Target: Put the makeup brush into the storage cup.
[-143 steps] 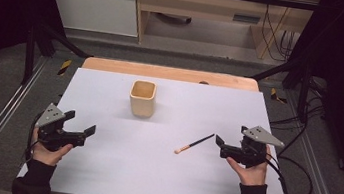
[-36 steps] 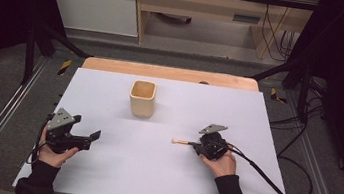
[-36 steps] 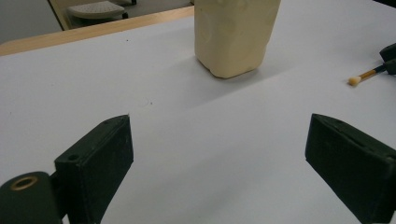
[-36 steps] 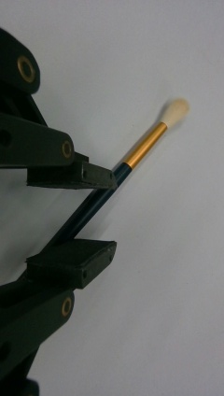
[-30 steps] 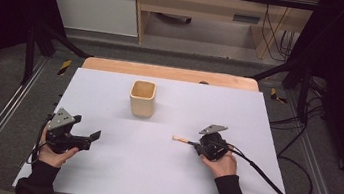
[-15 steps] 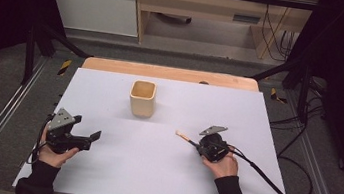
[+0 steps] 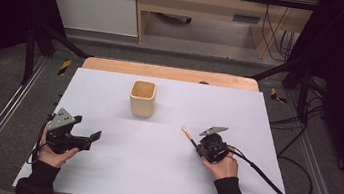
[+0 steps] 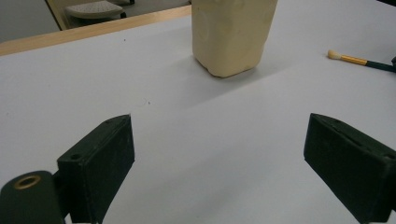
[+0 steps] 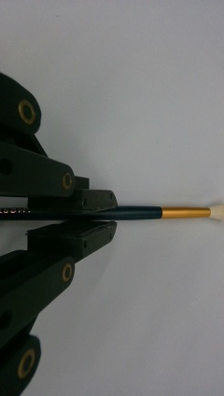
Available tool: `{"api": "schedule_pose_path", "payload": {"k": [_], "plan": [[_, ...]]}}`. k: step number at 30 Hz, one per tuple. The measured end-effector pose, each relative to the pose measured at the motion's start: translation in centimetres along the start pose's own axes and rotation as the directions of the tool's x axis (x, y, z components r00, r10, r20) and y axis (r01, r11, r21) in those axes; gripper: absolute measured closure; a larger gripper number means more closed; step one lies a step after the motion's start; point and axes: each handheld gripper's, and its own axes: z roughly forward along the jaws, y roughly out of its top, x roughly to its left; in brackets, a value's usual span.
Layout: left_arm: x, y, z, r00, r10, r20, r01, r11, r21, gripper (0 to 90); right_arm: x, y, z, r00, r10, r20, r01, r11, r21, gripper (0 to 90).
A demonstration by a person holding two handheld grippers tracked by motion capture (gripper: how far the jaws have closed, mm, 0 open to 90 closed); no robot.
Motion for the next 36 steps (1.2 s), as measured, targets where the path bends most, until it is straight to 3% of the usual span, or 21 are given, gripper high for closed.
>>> {"api": "schedule_pose_path", "payload": {"k": [9, 11, 19, 20, 25, 26, 29, 33, 36], "plan": [[0.0, 0.0, 0.1, 1.0, 0.0, 0.004, 0.0, 1.0, 0.003, 8.1, 0.0, 0.2, -0.7, 0.9999, 0.012, -0.008, -0.012, 1.0, -0.021, 71.8], [0.0, 0.0, 0.1, 1.0, 0.0, 0.007, 0.0, 1.0, 0.004, 8.0, -0.2, 0.4, -1.4, 0.9999, 0.013, -0.008, -0.013, 0.999, -0.05, 66.4], [-0.1, 0.0, 0.3, 1.0, 0.002, 0.006, -0.002, 0.9999, 0.011, 8.0, -0.5, 1.4, -3.0, 0.9996, 0.028, -0.01, -0.029, 0.998, -0.053, 56.5], [-0.1, 0.0, 0.3, 1.0, 0.004, 0.006, -0.004, 0.9999, 0.011, 8.0, -0.5, 1.6, -3.0, 0.9999, 0.01, -0.007, -0.01, 0.999, -0.047, 56.5], [-0.1, 0.0, 0.3, 1.0, 0.001, 0.005, -0.002, 0.9999, 0.012, 8.0, -0.3, 2.9, -2.9, 0.9998, 0.019, 0.004, -0.019, 1.0, -0.006, 55.6], [-0.1, -0.1, 0.4, 1.0, 0.004, 0.007, -0.004, 0.9999, 0.016, 8.0, -0.5, 3.0, -2.9, 1.0, 0.0, -0.001, 0.0, 1.0, -0.01, 55.1], [-0.1, 0.0, 0.3, 1.0, 0.004, 0.008, -0.004, 0.9999, 0.015, 8.0, -0.3, 3.5, -2.7, 0.9999, 0.017, -0.003, -0.017, 1.0, 0.013, 53.7], [-0.1, -0.1, 0.3, 1.0, 0.003, 0.006, -0.003, 0.9999, 0.012, 8.0, -0.2, 3.7, -2.2, 0.9999, -0.005, 0.011, 0.005, 0.999, 0.04, 52.5], [-0.1, -0.1, 0.3, 1.0, 0.007, 0.007, -0.007, 0.9999, 0.013, 8.0, -0.3, 3.8, -1.8, 1.0, 0.005, 0.006, -0.005, 0.998, 0.063, 52.7]]}}
